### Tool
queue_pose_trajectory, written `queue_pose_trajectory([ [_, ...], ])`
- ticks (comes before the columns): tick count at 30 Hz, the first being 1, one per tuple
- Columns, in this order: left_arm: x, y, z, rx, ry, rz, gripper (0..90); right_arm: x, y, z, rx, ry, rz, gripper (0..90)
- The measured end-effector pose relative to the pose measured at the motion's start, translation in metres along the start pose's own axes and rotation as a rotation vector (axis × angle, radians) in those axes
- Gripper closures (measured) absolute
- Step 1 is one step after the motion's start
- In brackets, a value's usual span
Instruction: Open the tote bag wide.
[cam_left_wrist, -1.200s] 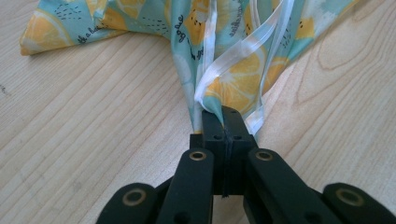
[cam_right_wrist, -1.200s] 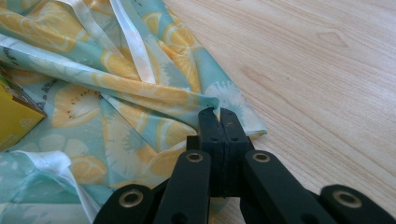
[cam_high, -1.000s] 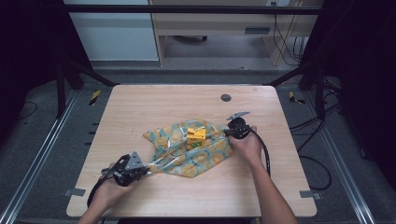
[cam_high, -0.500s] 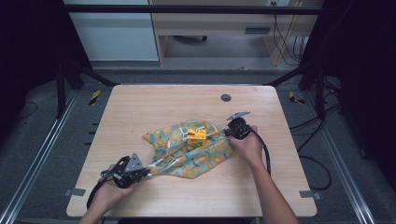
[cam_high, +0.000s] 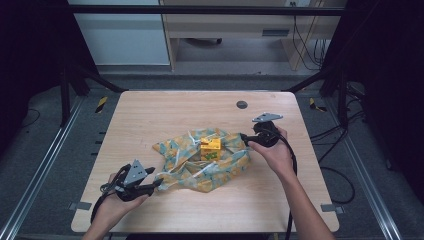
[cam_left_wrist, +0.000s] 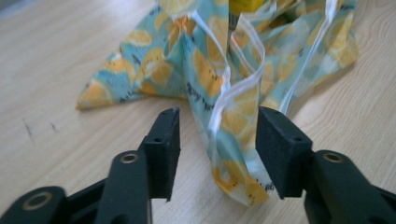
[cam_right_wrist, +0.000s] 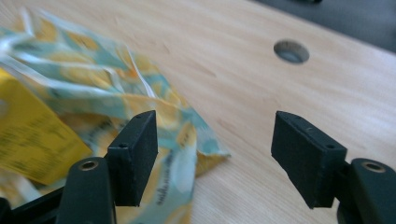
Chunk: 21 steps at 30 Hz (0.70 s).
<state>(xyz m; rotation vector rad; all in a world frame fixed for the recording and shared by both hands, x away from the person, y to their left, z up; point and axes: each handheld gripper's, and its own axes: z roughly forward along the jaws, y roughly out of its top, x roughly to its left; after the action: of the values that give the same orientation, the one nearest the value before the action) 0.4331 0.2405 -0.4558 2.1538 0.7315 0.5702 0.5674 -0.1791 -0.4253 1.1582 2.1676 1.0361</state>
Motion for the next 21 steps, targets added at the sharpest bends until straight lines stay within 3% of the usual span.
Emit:
queue_pose_trajectory([
  [5, -0.004, 0.01, -0.004, -0.045, -0.014, 0.0, 38.2, 0.011, 0.005, -0.016, -0.034, 0.031, -0.012, 31.0],
  [9, -0.002, 0.022, 0.001, -0.043, 0.0, 0.005, 36.6, 0.023, 0.004, -0.03, -0.044, 0.066, -0.035, 31.8],
  [15, 0.007, 0.051, 0.025, -0.016, 0.0, 0.022, 35.0, 0.045, -0.004, -0.044, -0.037, 0.136, -0.072, 27.2],
  [21, 0.016, 0.072, 0.058, 0.017, 0.003, 0.04, 32.2, 0.065, -0.011, -0.045, -0.029, 0.203, -0.117, 20.9],
])
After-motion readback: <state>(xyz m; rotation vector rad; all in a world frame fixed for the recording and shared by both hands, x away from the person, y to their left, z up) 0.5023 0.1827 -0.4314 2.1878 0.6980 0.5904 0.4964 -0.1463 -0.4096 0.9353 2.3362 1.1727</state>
